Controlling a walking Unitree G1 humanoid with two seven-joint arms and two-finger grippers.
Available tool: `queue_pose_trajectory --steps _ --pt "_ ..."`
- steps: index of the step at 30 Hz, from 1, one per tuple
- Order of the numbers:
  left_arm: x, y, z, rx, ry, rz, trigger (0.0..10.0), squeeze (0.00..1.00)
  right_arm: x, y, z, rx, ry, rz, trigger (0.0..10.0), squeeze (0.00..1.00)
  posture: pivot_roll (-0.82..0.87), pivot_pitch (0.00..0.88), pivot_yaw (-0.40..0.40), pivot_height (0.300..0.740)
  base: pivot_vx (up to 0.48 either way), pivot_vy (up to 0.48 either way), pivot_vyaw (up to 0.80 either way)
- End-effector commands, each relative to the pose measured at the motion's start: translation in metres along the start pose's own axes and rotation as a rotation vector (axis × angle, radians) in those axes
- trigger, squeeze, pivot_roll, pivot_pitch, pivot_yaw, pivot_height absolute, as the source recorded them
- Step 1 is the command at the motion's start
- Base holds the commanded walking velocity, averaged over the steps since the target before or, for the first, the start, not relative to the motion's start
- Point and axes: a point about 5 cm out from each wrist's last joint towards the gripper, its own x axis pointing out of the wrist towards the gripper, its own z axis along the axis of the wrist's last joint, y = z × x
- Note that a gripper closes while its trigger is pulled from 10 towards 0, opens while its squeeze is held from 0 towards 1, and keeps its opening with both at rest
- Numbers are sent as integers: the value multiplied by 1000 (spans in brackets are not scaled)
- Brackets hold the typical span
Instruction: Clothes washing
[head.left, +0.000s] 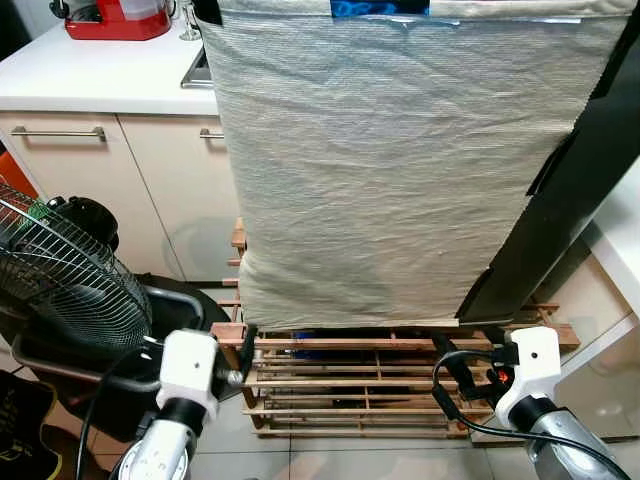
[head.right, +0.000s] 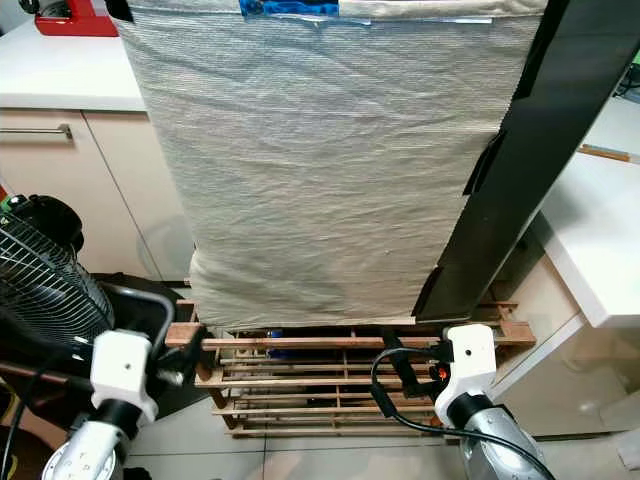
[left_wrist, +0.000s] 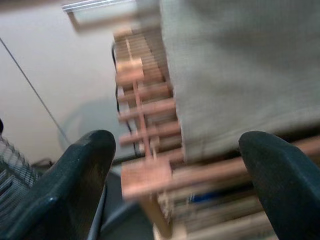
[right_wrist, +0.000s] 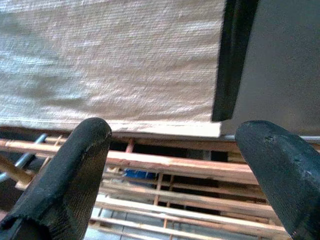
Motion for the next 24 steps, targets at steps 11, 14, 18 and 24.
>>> queue_pose_trajectory --steps 11,14,18,24 --pt "-1 -6 1 -4 -1 -98 10000 0 -5 13 5 103 10 333 10000 1000 7 10 -5 740 0 0 0" --pt "-1 -5 3 10 -16 -84 10000 0 -5 13 5 96 17 350 10000 1000 7 10 -5 740 0 0 0" --pt "0 -5 4 4 -17 -85 10000 0 -5 14 7 111 11 365 10000 1000 5 9 -7 740 0 0 0" --pt "2 -7 6 -4 -29 -107 10000 0 -4 15 4 58 43 348 10000 573 0 12 -2 740 0 0 0"
